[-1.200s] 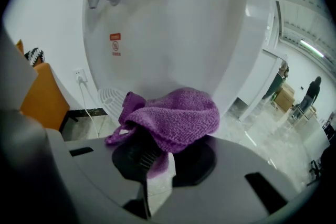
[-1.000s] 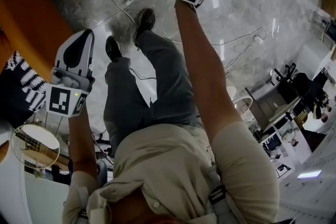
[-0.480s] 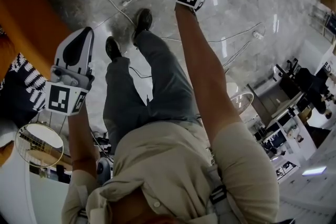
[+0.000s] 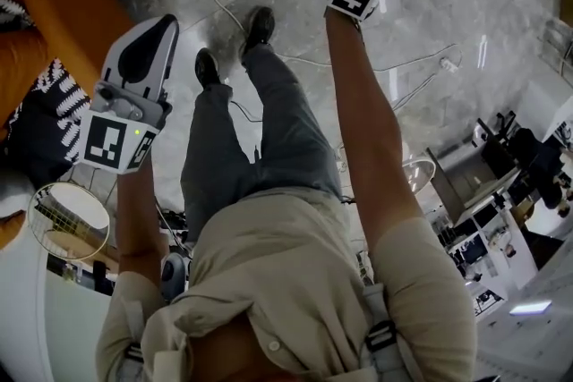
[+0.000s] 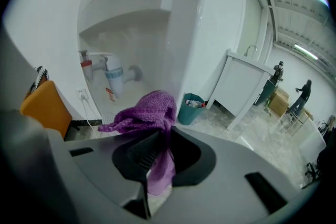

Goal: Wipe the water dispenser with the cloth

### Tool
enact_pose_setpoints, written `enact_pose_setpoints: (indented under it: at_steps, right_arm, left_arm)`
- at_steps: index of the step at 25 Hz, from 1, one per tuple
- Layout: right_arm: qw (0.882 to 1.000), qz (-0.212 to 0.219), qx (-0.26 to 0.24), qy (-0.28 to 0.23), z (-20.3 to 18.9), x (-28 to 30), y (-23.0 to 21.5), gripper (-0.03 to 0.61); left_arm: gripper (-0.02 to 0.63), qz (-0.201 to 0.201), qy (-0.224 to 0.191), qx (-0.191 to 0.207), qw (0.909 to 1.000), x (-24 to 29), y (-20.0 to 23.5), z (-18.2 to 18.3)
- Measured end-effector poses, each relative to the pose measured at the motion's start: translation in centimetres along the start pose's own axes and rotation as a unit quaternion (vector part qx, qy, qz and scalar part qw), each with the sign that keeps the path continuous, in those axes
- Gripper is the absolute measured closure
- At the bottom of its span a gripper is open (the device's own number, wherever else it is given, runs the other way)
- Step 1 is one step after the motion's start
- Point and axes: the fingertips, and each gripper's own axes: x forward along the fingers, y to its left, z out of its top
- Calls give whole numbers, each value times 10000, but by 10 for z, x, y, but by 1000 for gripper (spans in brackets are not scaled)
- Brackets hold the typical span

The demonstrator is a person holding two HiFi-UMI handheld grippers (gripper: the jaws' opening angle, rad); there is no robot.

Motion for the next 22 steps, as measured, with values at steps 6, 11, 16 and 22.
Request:
enact_pose_setpoints:
  at_steps: [6, 11, 16, 22]
  right_arm:
    - [9999, 3, 67, -107, 32, -31, -5, 515]
    - [9995, -24, 153, -282, 52, -55, 2, 515]
    - [9988, -90, 295, -381, 70, -74, -4, 515]
    - [9982, -183, 275, -500, 87, -102, -9, 515]
  left_arm:
    - [598, 71, -104, 113, 9999, -14, 1, 35]
    - [598, 174, -198, 151, 9995, -37, 10, 50]
    - [598, 198, -223, 187, 9994, -46, 8, 60]
    - [598, 202, -289, 217, 9991, -59, 6, 75]
